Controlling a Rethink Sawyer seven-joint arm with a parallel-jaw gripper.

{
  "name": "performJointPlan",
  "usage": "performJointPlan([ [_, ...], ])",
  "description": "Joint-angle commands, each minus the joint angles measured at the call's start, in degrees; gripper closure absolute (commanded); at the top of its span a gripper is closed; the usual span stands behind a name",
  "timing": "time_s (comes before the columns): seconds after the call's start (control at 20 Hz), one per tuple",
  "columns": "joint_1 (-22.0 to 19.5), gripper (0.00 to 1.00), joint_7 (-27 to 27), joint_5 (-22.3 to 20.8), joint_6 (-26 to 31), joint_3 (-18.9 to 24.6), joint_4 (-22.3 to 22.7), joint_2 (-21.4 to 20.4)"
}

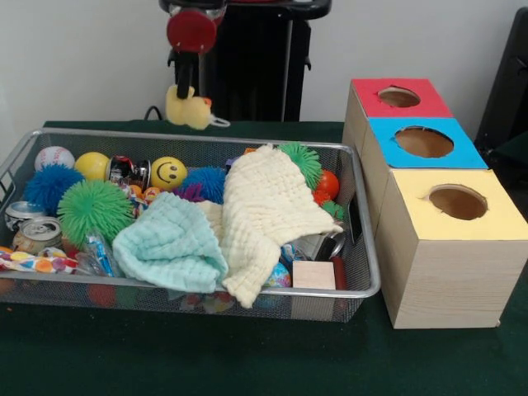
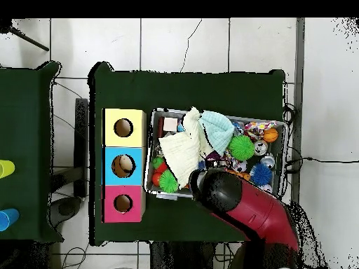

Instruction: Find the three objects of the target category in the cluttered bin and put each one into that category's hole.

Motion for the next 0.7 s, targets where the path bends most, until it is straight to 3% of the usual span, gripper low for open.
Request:
performJointPlan([
  [0.05, 4.20, 1.00, 1.51, -2.99, 11.02, -1.13, 5.39, -9.04],
  [0.5, 8.61, 1.00, 5.99, -1.22, 13.66, -3.53, 10.92, -14.92],
  [0.7, 10.78, 1.00, 8.65, -0.64, 11.94, -4.51, 12.31, -14.75],
])
